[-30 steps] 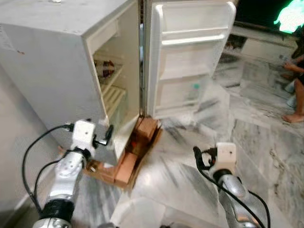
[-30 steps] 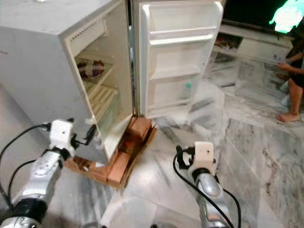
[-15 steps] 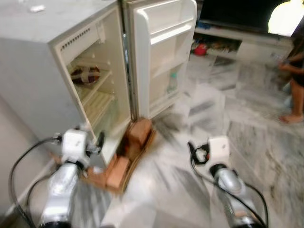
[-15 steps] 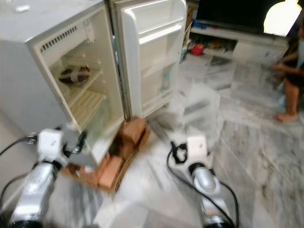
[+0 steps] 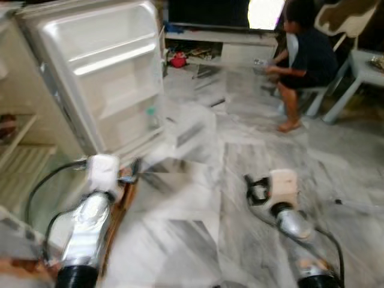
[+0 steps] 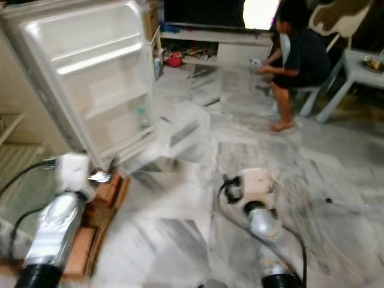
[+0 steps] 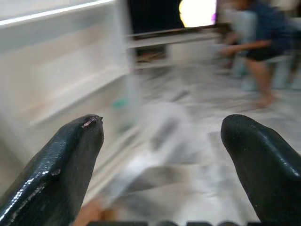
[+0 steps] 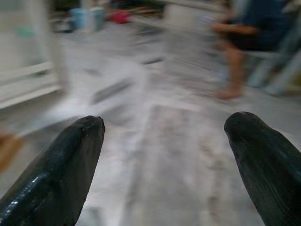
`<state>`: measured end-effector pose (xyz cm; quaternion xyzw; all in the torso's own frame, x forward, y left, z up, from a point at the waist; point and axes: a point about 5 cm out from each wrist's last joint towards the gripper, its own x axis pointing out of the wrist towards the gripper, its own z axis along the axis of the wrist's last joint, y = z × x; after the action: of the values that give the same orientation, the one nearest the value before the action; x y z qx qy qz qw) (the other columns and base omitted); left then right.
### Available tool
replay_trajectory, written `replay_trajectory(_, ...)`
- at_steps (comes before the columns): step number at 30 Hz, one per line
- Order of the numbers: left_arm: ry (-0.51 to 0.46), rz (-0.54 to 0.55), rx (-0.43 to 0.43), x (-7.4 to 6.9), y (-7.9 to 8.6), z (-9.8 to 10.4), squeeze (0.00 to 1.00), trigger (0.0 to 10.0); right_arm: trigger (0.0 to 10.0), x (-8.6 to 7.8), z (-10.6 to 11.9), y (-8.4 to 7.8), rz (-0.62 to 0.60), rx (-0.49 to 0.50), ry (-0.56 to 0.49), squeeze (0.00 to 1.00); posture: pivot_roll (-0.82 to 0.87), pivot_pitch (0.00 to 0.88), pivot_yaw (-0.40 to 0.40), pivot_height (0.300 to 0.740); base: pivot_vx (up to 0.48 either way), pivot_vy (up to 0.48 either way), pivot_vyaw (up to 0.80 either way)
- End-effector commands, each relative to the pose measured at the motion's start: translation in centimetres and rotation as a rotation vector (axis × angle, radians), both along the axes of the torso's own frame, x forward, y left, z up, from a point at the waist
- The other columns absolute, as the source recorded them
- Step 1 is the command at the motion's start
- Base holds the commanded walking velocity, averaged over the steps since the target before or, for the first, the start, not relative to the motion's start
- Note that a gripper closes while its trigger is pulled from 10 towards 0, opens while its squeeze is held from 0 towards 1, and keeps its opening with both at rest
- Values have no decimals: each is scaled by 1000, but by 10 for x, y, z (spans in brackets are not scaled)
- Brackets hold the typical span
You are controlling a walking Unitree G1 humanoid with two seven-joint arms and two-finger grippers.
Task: Restocking fridge
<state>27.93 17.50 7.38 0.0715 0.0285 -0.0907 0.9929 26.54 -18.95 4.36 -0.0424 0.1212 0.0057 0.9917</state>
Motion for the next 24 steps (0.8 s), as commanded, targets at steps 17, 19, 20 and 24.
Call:
replay_trajectory(17,-5,-6,21,2,0,5,0,10000,10000,14,25,12,3,20,-152,0,9,0,-29,740,454,0,-800)
replay_trajectory(19,-7,-7,20,2,0,6,0,10000,10000,15,25,12,1,20,-156,0,9,0,-29,740,469,0,-800)
replay_trajectory(20,-11,-7,19,2,-1,7,0,10000,10000,15,28,12,3,24,-168,0,9,0,-32,740,469,0,-800)
replay_trajectory(24,-20,6,-3,3,-1,10,0,10000,10000,20,41,14,4,25,-239,0,4,0,-29,740,472,0,-800)
